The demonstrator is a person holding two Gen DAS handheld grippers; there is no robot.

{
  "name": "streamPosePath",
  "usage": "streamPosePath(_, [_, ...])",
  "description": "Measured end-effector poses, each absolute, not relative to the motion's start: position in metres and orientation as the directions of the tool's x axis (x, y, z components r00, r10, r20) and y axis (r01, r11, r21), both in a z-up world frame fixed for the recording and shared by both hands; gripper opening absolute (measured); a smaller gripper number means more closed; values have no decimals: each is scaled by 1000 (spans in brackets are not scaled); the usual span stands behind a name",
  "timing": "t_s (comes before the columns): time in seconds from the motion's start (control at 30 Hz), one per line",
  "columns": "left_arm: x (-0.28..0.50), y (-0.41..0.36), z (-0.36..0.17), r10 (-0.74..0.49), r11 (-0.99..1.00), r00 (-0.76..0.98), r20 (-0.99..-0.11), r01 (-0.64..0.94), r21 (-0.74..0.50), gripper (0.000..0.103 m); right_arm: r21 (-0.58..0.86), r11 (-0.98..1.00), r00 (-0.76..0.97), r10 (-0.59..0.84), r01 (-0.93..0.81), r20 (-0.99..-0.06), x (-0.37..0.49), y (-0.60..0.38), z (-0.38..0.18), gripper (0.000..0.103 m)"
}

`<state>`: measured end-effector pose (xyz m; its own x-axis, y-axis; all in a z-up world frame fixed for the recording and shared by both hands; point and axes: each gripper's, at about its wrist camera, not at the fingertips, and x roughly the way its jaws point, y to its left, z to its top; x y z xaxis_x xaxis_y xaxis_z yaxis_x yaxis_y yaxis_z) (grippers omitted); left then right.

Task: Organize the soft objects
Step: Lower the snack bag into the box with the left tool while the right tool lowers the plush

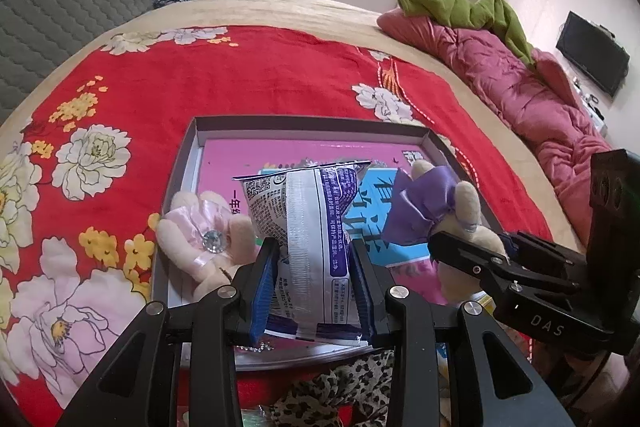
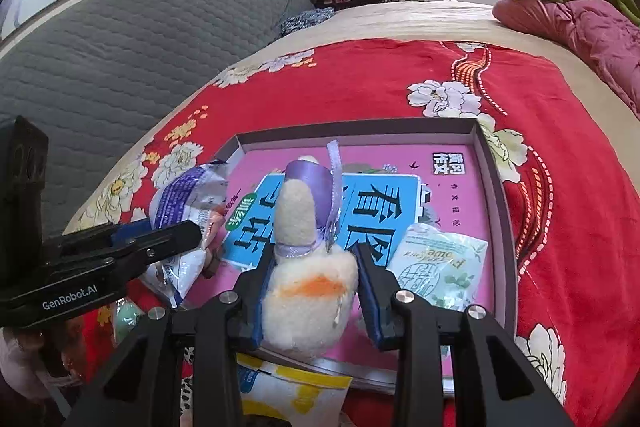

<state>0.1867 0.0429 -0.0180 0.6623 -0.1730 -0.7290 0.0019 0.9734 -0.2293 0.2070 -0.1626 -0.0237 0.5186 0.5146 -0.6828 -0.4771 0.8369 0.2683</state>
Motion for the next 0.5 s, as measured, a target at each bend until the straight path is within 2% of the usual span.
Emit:
streamPosePath(0.13, [188, 40, -22, -172, 975, 654, -737, 9, -220, 36, 211, 853, 520, 468, -478, -715, 207, -157, -28, 37])
streamPosePath(0.5, [192, 38, -27, -169, 978, 642, -748, 13, -209, 36, 177, 870, 520, 426, -460, -741, 210, -156, -31, 38])
